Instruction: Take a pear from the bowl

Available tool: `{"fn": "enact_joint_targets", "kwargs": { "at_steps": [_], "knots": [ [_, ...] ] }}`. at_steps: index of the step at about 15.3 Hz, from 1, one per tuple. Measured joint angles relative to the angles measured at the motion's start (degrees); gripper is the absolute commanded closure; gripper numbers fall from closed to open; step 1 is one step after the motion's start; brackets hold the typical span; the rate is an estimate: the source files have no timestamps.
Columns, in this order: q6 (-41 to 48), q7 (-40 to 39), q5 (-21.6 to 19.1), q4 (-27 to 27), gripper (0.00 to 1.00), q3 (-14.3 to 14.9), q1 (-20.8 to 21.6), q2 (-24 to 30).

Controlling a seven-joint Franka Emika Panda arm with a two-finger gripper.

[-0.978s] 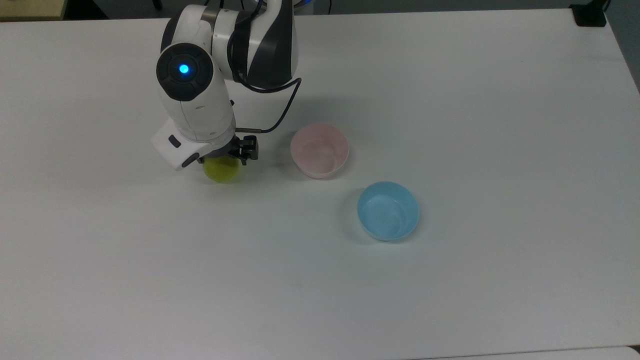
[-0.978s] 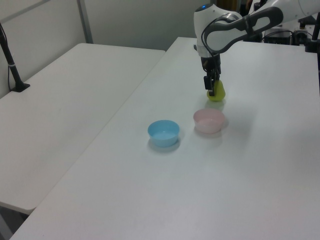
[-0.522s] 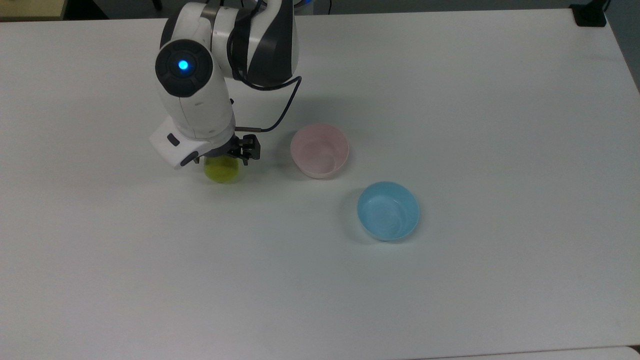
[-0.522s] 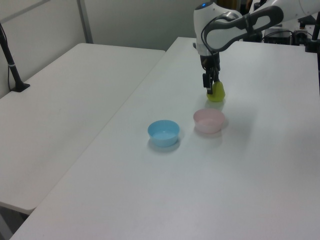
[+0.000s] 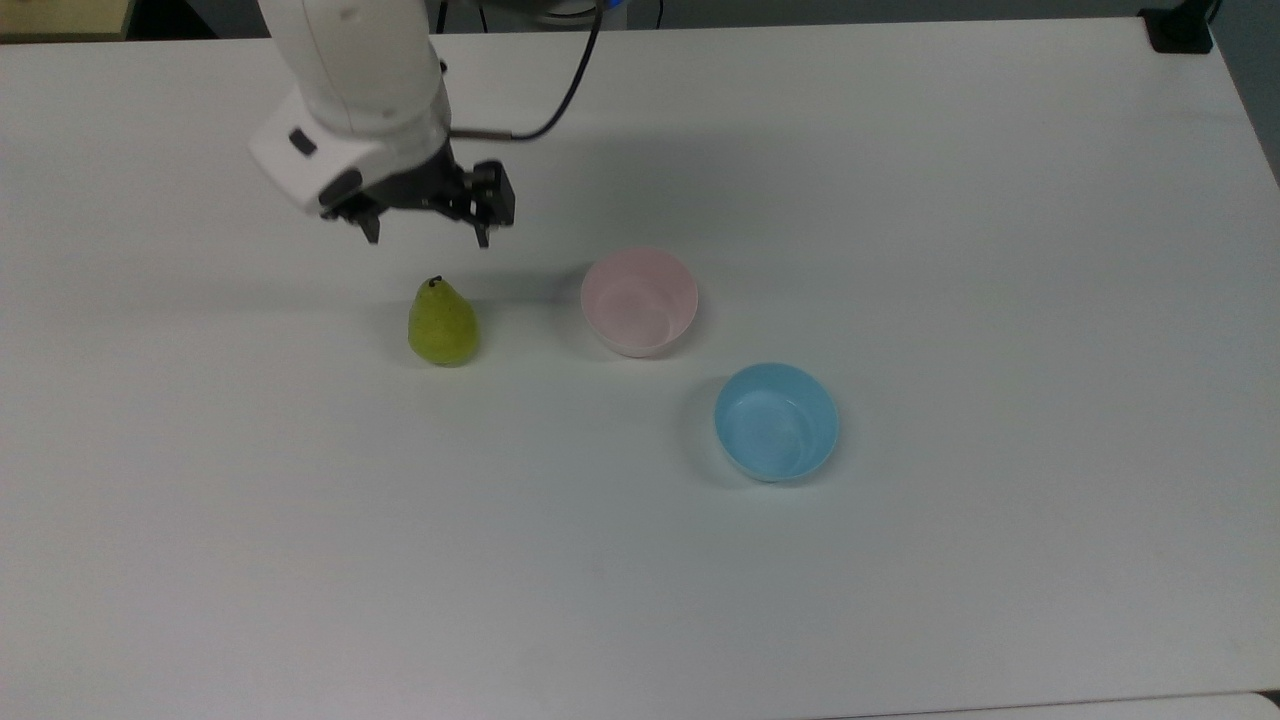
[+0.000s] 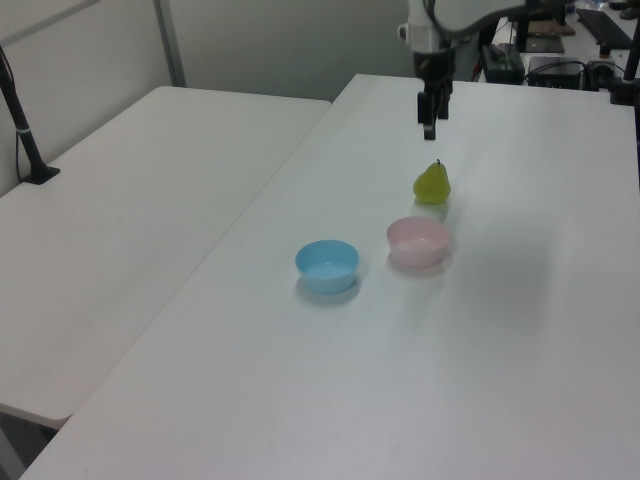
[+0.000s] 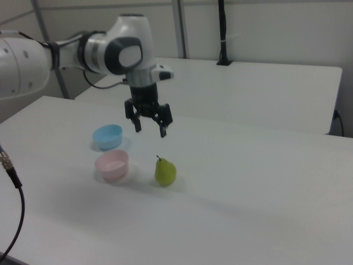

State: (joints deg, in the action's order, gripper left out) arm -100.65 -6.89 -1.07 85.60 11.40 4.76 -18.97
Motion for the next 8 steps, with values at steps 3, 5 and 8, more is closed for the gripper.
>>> {"fn": "enact_joint_targets", "kwargs": {
  "at_steps": [3, 5, 8],
  "knots": [
    [3.38, 0.00, 0.00, -0.03, 0.00, -0.24, 0.04, 3.75],
    [5.29, 0.00, 0.00, -0.02, 0.00, -0.32, 0.05, 5.43],
    [5.70, 0.66, 0.00, 0.02, 0.00, -0.32, 0.05, 6.27]
  ]
}}
